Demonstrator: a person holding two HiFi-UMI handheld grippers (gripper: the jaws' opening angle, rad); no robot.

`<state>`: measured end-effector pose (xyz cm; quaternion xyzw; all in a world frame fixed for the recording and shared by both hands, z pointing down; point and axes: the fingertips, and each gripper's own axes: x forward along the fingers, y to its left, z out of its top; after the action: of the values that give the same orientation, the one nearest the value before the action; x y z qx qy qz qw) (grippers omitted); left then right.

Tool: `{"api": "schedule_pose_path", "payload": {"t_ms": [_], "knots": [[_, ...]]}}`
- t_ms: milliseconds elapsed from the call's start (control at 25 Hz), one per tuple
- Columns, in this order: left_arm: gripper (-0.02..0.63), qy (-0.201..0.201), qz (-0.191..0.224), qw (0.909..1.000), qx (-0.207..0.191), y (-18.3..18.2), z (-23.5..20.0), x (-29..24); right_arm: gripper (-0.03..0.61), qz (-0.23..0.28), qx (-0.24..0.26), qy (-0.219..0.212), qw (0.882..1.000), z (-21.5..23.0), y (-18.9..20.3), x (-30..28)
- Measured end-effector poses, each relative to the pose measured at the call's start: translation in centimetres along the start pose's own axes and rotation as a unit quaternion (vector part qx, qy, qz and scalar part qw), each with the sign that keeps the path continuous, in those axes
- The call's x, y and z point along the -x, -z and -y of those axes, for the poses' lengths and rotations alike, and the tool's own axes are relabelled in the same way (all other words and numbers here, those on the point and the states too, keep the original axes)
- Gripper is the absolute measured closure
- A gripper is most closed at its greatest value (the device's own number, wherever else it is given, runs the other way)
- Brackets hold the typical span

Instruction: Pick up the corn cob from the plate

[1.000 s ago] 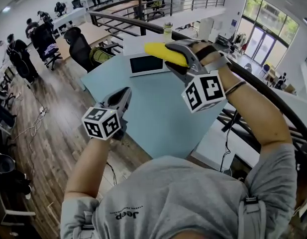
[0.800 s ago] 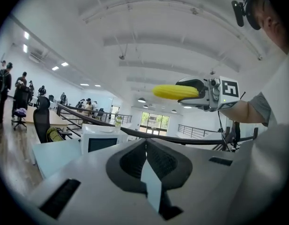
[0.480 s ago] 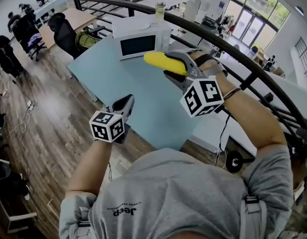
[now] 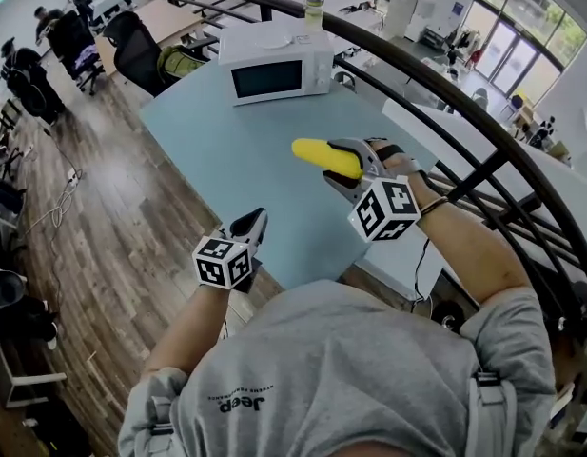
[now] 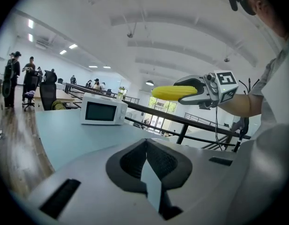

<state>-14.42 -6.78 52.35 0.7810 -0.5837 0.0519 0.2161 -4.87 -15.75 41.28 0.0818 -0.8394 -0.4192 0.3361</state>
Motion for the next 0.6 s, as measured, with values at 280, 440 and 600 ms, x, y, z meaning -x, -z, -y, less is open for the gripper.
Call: {"api": "schedule_pose_path", "payload": {"t_ms": [280, 440, 600], "knots": [[0.595, -0.016, -0.046, 0.9976, 0.050, 4.9, 0.6, -2.3, 0.327, 0.010, -0.123, -0.040, 0.992, -4.2, 5.3, -1.6], [0.595, -0.041, -0.075, 0.9958, 0.033, 6.8, -0.8, -2.5, 0.327, 0.005, -0.211, -0.060, 0.976, -7.0, 7.5, -3.0], [0.595, -0.049, -0.101, 0.9934, 0.022, 9.2, -1.8, -2.3, 0.327, -0.006, -0.299, -0.077, 0.951, -10.0, 9.7, -4.1]]}}
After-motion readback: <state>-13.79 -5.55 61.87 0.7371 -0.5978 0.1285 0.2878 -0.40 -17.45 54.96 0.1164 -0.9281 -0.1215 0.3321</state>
